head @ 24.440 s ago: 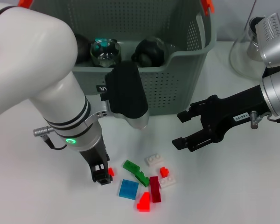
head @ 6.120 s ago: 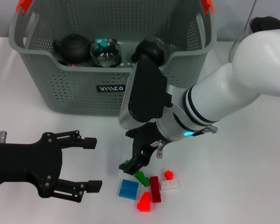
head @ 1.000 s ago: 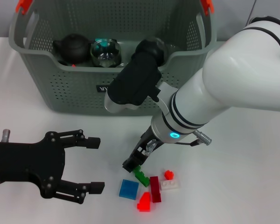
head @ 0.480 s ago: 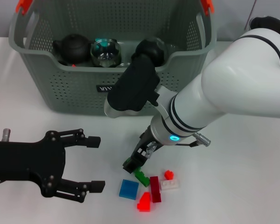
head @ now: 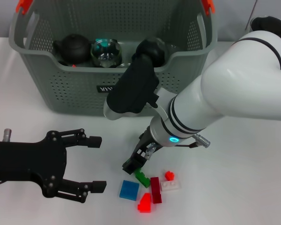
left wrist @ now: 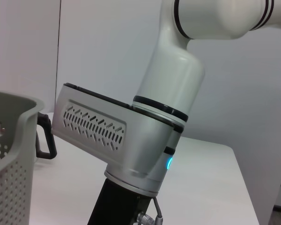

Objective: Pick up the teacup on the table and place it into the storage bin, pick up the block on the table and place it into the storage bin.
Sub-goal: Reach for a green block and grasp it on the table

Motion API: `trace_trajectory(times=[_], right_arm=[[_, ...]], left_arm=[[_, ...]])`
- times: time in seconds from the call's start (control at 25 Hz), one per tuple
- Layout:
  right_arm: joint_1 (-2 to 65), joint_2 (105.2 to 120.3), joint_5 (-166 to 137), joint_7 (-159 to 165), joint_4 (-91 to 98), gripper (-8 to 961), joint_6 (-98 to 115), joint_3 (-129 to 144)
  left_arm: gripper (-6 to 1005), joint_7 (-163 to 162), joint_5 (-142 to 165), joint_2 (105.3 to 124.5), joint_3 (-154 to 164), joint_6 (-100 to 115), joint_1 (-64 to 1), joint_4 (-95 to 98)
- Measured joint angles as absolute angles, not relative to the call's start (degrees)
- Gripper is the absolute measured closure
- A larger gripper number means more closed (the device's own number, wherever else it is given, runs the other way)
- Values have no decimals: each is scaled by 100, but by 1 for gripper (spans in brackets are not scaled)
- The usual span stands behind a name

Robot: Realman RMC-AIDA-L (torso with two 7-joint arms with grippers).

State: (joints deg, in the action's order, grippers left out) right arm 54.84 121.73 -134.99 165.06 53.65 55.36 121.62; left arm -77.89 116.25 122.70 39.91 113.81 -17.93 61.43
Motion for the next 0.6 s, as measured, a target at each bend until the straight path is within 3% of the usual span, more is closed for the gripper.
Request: trace_trajectory(times=[0.6], right_arm=[[5493,12173,-13526,16497,5321,17,5455,12308]], left_arm=[[57,-7787,11616,12277,3973,11385,-1793,6143]])
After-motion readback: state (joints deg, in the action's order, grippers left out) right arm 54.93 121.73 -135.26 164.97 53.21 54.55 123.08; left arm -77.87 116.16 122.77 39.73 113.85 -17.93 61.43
